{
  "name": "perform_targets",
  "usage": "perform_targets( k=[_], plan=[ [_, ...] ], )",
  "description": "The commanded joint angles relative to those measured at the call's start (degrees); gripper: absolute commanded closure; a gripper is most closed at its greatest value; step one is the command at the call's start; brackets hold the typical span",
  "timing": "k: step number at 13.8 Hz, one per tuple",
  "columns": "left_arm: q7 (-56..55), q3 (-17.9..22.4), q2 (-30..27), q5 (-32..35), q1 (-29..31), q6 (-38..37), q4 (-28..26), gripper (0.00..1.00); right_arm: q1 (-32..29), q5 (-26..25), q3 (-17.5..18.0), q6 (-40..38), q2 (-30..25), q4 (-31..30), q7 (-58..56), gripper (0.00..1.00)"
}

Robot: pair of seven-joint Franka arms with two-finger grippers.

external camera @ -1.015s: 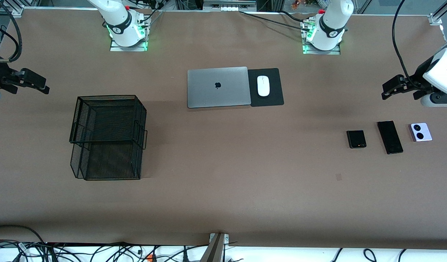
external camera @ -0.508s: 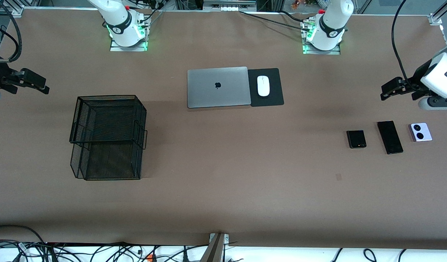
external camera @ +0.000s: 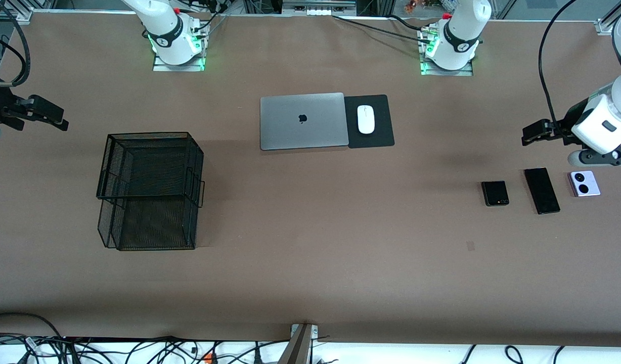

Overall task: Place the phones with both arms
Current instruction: 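Reach the left gripper toward the small black flip phone, then grasp the small black flip phone with the left gripper and lift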

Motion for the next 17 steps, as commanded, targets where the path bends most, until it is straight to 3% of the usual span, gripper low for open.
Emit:
perform_targets(
  k=[1,5,10,14,17],
  plan=[
    [1.66,0.45,3.91,0.70,1.60,4.12,1.30,0.00,0.44,-0.11,-0.47,-0.23,-0.07,0.70,-0.16,0.00],
    [1.66,0.45,8.05,3.09,2.23,13.95,-1.68,0.00,0.44,-0.11,-0.47,-0.23,-0.07,0.70,-0.16,0.00],
    [1.66,0.45,11.39,3.26,3.72,36.71,-14.67,0.00,0.44,-0.11,-0.47,-0.23,-0.07,0.70,-0.16,0.00],
    [1.66,0.45,15.07,3.35,4.51,42.18,-18.65,0.00,0.44,-0.11,-0.47,-0.23,-0.15,0.70,-0.16,0.00],
    [1.66,0.45,17.90,3.35,5.21,51.84,-23.47,0.00,0.44,-0.11,-0.47,-0.23,-0.15,0.70,-0.16,0.00]
  ],
)
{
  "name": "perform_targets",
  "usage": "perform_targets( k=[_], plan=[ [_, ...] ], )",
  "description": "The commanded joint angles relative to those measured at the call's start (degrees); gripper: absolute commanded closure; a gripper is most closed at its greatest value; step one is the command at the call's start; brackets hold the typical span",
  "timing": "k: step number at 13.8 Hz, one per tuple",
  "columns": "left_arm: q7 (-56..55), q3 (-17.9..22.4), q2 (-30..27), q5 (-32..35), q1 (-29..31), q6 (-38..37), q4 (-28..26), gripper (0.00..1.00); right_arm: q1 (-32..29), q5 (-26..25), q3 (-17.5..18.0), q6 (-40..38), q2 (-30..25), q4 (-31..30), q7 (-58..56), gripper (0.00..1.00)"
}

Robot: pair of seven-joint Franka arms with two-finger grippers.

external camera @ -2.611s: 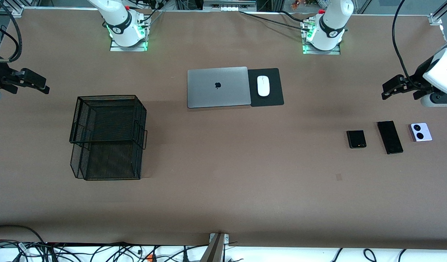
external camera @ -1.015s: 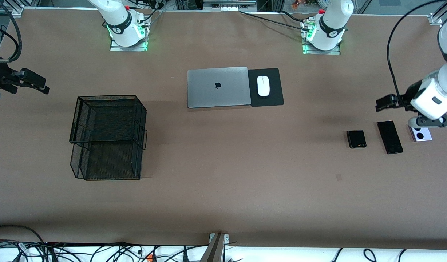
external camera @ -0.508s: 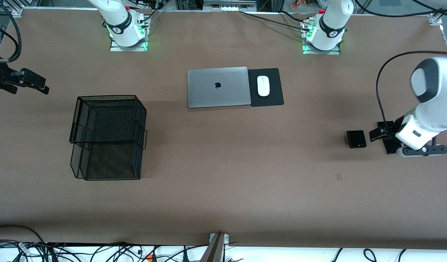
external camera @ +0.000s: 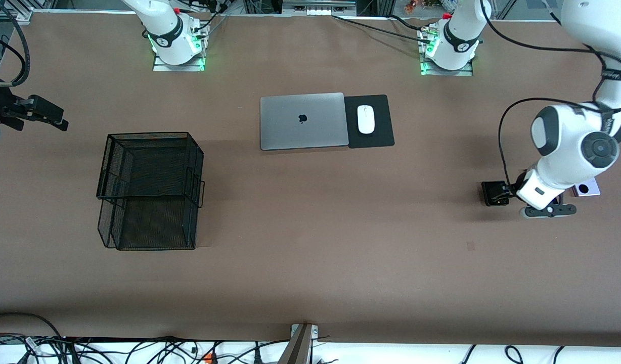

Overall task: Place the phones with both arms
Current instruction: 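Grasp the small black flip phone with the left gripper and lift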

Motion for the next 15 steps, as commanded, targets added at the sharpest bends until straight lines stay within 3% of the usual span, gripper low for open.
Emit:
perform_targets(
  k=[1,5,15],
  plan=[
    [0.77,-0.15,1.45,1.41,1.27,6.69,-3.71,0.00,0.44,-0.11,-0.42,-0.28,-0.16,0.69,-0.16,0.00],
    [0.77,-0.15,5.06,1.58,2.77,6.96,-3.72,0.00,0.35,-0.11,-0.42,-0.28,-0.07,0.69,-0.16,0.00],
    [0.68,-0.15,7.87,1.67,2.77,7.05,-3.72,0.00,0.35,-0.11,-0.42,-0.28,-0.15,0.69,-0.16,0.00]
  ],
)
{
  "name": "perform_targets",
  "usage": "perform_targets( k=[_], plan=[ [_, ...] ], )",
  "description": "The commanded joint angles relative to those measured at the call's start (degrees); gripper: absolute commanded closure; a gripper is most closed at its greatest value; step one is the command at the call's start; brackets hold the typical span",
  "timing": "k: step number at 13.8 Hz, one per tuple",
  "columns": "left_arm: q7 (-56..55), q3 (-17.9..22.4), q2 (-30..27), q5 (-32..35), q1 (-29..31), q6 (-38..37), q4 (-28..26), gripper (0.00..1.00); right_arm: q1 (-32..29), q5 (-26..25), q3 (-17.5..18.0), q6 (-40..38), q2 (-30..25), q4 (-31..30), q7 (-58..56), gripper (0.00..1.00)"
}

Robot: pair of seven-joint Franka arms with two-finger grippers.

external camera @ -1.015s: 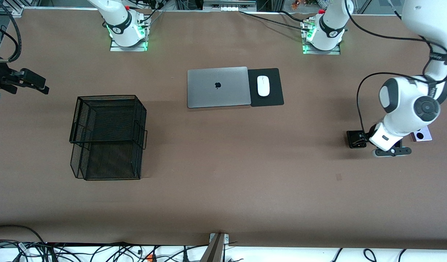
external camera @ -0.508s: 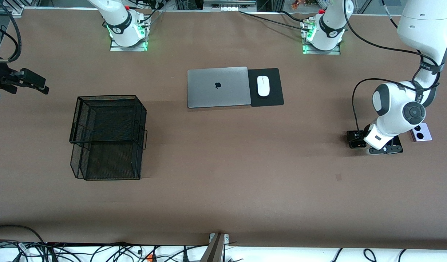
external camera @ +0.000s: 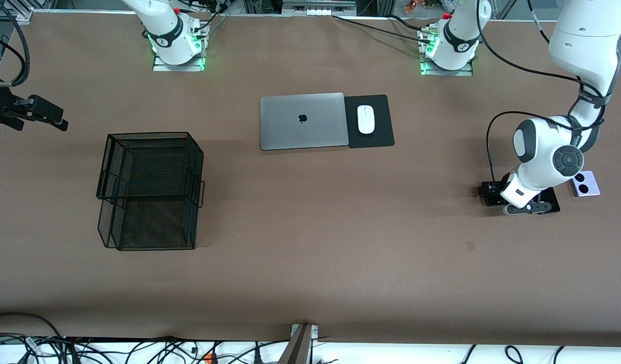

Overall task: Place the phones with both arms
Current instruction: 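Grasp the small black flip phone with the left gripper and lift, then carry the flip phone beside the laptop and open the left gripper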

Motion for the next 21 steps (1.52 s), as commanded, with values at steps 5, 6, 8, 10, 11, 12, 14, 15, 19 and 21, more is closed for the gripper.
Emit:
perform_targets(
  k=[5,6,8,10,11,12,14,15,19,21],
  plan=[
    [-0.28,-0.12,0.60,1.35,0.24,0.38,0.03,0.63,0.35,-0.11,-0.41,-0.29,-0.07,0.69,-0.16,0.00],
    [-0.28,-0.21,0.60,1.35,0.24,0.38,0.11,0.69,0.44,-0.11,-0.41,-0.29,-0.07,0.69,-0.16,0.00],
    [-0.28,-0.21,-0.19,1.35,0.24,-0.23,0.64,0.72,0.35,-0.11,-0.41,-0.29,-0.15,0.69,-0.16,0.00],
    [-0.10,-0.74,-2.46,1.35,0.15,-0.76,1.34,0.72,0.44,-0.11,-0.41,-0.29,-0.07,0.69,-0.16,0.00],
    [-0.19,-0.91,-3.61,1.35,-0.37,-3.20,2.30,0.72,0.44,-0.11,-0.41,-0.37,-0.15,0.69,-0.16,0.00],
    [-0.19,-1.87,-4.23,1.26,-0.47,-6.70,4.31,0.72,0.44,-0.11,-0.41,-0.29,-0.15,0.69,-0.16,0.00],
    [-0.45,-4.33,-4.24,0.74,-0.47,-15.74,10.10,0.72,0.44,-0.11,-0.41,-0.29,-0.15,0.69,-0.16,0.00],
    [-0.71,-5.91,-4.06,0.47,-0.55,-20.06,13.09,0.74,0.44,-0.11,-0.41,-0.29,-0.07,0.69,-0.16,0.00],
    [-0.54,-13.99,-2.31,-1.02,-1.61,-28.18,21.72,0.78,0.35,-0.11,-0.41,-0.29,-0.15,0.69,-0.16,0.00],
    [-0.89,-16.99,-0.64,-1.20,-4.23,-28.18,24.09,0.78,0.35,-0.11,-0.41,-0.29,-0.07,0.69,-0.16,0.00]
  ],
)
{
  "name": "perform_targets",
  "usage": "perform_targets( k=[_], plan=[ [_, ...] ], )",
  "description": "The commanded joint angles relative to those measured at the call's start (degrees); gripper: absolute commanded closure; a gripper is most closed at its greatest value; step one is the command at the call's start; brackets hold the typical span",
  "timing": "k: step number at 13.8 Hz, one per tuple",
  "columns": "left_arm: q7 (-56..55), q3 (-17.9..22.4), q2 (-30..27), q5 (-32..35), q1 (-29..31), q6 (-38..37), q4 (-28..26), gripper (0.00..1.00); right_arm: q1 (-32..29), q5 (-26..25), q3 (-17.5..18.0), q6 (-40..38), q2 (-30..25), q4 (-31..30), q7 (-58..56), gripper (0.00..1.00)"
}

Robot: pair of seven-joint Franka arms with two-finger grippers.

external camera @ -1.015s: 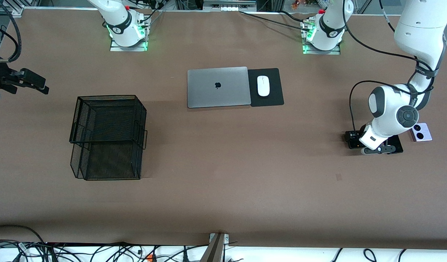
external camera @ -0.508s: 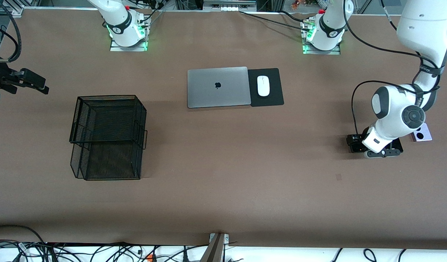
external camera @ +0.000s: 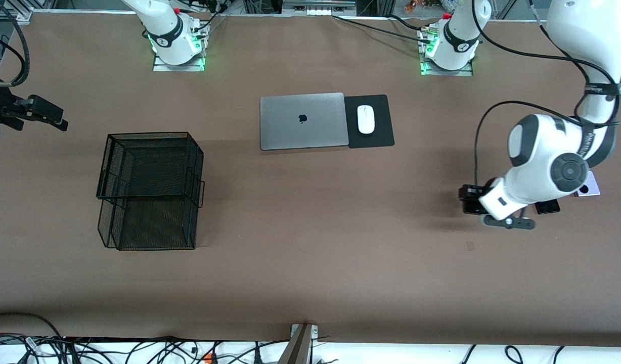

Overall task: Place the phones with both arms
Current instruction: 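Carry the flip phone beside the laptop and open the left gripper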

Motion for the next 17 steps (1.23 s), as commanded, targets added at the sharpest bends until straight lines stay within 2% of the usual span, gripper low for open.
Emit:
perform_targets(
  k=[1,4,7,9,12,14,15,17],
  plan=[
    [-1.32,-2.08,4.10,-0.81,-5.50,-1.56,6.15,0.78,0.35,-0.11,-0.36,-0.29,-0.07,0.69,-0.16,0.00],
    [-11.75,-2.17,9.36,-0.90,-13.94,-0.95,10.72,0.78,0.35,-0.11,-0.45,-0.29,-0.15,0.69,-0.16,0.00],
    [-24.40,-2.17,16.65,-0.81,-23.08,-0.34,18.28,0.78,0.35,-0.02,-0.97,-0.29,-0.15,0.69,-0.16,0.00],
    [-30.31,-2.08,19.39,-0.46,-27.66,7.01,18.56,0.77,0.35,-0.02,-0.97,-0.29,-0.15,0.69,-0.16,0.00],
    [-34.10,-2.08,23.26,-0.64,-31.62,16.88,18.21,0.76,0.35,-0.02,-0.97,-0.29,-0.15,0.69,-0.16,0.00],
    [-34.55,-2.08,24.23,-0.37,-32.68,18.04,18.21,0.75,0.35,-0.11,-0.97,-0.20,-0.15,0.69,-0.16,0.00],
    [-34.55,-2.08,24.32,-0.20,-32.69,18.04,18.21,0.69,0.35,-0.02,-0.97,-0.29,-0.15,0.69,-0.16,0.00],
    [-34.55,-2.00,24.50,-0.02,-32.77,18.04,17.95,0.66,0.35,-0.11,-0.97,-0.29,-0.15,0.69,-0.16,0.00]
  ],
)
